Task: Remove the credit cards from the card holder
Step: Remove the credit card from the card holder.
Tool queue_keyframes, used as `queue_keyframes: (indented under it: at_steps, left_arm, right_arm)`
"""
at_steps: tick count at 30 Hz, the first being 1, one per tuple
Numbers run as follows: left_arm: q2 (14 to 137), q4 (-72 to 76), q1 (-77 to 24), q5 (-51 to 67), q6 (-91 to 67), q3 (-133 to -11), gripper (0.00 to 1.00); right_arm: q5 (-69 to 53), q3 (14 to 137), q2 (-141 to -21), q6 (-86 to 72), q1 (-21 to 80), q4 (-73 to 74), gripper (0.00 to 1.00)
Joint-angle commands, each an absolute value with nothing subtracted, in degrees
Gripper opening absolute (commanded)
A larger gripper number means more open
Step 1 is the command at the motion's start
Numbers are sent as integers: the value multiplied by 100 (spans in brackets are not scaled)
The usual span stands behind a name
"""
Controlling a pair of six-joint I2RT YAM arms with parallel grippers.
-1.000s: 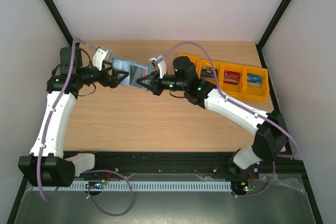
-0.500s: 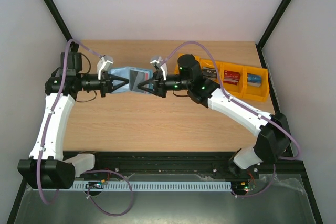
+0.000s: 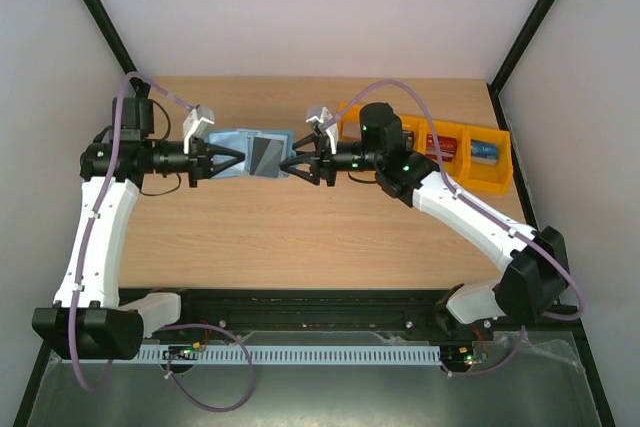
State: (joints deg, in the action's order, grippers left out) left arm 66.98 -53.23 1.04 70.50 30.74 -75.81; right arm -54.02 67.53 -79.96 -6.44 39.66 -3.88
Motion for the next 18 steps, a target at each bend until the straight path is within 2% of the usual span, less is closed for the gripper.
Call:
queue_keyframes:
  at_steps: [1, 6, 10, 18]
  left_arm:
    - [6662, -5482, 132, 7339, 3308, -7723, 2]
    - [6662, -5511, 132, 7300, 3349, -7718, 2]
    - [6670, -5489, 92, 7256, 3362, -7663, 2]
    - [6660, -5326, 35, 7146, 3192, -7566, 2]
  right_arm:
    - [-5196, 6827, -7885, -291, 3976, -32, 44]
    - [-5002, 6905, -7926, -134, 3975, 157, 42]
    - [-4594, 6918, -8024, -602, 4004, -183, 36]
    - [-4629, 7010, -8244, -831, 4452, -922, 37]
